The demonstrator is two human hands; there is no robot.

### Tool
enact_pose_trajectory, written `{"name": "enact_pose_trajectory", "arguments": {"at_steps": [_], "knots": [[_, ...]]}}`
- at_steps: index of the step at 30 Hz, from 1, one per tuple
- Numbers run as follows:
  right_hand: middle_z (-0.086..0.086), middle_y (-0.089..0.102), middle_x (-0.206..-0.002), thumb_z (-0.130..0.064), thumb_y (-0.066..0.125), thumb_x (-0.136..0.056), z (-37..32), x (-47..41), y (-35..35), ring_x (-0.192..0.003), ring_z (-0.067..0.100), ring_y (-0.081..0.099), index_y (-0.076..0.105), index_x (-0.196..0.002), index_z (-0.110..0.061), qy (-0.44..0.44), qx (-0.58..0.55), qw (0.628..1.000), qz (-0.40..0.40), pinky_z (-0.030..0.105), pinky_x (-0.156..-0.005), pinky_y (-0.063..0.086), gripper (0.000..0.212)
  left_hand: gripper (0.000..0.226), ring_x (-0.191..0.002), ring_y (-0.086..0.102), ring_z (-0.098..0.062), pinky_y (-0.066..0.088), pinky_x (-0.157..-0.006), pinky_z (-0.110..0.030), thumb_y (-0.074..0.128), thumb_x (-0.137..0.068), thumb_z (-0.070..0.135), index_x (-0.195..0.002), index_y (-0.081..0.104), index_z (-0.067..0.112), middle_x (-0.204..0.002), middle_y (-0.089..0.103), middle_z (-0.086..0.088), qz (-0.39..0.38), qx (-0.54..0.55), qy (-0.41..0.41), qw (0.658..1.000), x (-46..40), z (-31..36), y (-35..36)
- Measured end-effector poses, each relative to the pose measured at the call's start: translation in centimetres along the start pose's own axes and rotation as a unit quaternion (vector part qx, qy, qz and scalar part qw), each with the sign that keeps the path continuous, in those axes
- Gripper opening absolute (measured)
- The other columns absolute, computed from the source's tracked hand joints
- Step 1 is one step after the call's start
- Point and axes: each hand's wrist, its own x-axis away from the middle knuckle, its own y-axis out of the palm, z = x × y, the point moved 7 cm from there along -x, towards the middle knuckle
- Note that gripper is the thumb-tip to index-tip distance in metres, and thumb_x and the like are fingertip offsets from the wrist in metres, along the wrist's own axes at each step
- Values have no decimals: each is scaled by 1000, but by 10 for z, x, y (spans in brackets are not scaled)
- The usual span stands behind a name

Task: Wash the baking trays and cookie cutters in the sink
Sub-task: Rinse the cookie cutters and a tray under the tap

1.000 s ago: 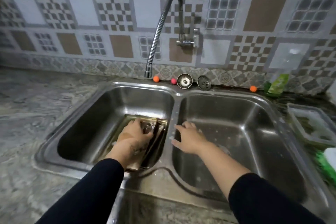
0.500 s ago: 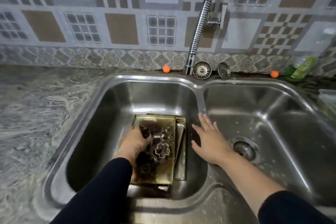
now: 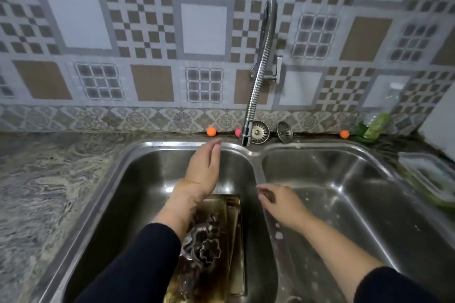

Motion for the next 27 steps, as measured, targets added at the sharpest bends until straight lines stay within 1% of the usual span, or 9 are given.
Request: {"name": "enact_pose_trajectory", "arguments": {"at_steps": [3, 6, 9, 13, 16, 18, 21, 23, 27], "knots": [[7, 69, -109, -19, 55, -92, 0, -47, -55, -101, 23, 63, 64, -119, -17, 47, -64, 994, 71, 22, -73, 41, 28, 44, -113, 59, -14, 45, -99, -34, 27, -99, 45, -126, 55, 26, -122, 64, -1, -8, 126, 75, 989, -14, 79, -6], [3, 63, -122, -15, 51, -95, -11, -94, -113, -108, 22, 59, 60, -125, -16, 45, -138, 980, 134, 23, -84, 42, 31, 34, -75, 66, -18, 52, -75, -36, 28, -103, 39, -105, 55, 19, -88, 68, -6, -62, 218, 64, 972, -22, 119, 5], [4, 51, -137, -15, 43, -98, -30, -131, -160, -120, 23, 52, 47, -137, -13, 37, -184, 969, 160, 28, -96, 40, 38, 27, -40, 40, -3, 35, -43, -18, 28, -104, 22, -98, 53, 14, -57, 44, 1, -75, 267, 65, 958, -20, 121, 16], [8, 51, -125, -14, 37, -101, -46, -176, -200, -93, 21, 54, 34, -144, -16, 49, -292, 941, 163, 34, -78, 48, 43, 30, -43, 31, -1, 28, -44, -14, 27, -102, 35, -90, 50, 19, -60, 38, 5, -54, 276, 79, 956, -33, 104, 30], [5, 39, -148, -12, 31, -103, -51, -200, -208, -107, 27, 62, 18, -151, -21, 73, -411, 897, 147, 30, -70, 57, 50, 27, -44, 31, -2, 26, -46, -19, 30, -95, 44, -84, 48, 27, -61, 39, 8, -64, 259, 60, 962, -41, 91, 43], [6, 39, -149, -12, 28, -103, -51, -212, -214, -102, 26, 65, 25, -148, -19, 77, -429, 886, 159, 26, -64, 57, 46, 29, -42, 31, -2, 26, -45, -21, 28, -102, 38, -83, 47, 27, -60, 38, 6, -76, 259, 39, 962, -45, 87, 47], [9, 63, -119, -12, 35, -100, -41, -213, -222, -76, 18, 63, 61, -111, -12, 63, -380, 887, 255, 22, -62, 52, 29, 29, -39, 29, -4, 25, -38, -18, 25, -104, 28, -84, 45, 19, -59, 37, 1, -92, 268, 19, 959, -51, 85, 43], [5, 67, -101, -12, 41, -99, -34, -201, -220, -71, 14, 60, 62, -92, -12, 33, -344, 886, 310, 15, -55, 48, 23, 29, -39, 29, -5, 25, -36, -18, 25, -104, 27, -83, 45, 20, -60, 38, -1, -98, 262, 12, 960, -54, 82, 40], [1, 68, -107, -12, 50, -97, -24, -173, -203, -99, 14, 61, 68, -108, -13, -24, -202, 926, 317, 19, -82, 44, 21, 30, -40, 31, -5, 26, -38, -18, 25, -104, 29, -84, 46, 21, -63, 41, -2, -96, 248, -1, 964, -55, 76, 41]]}}
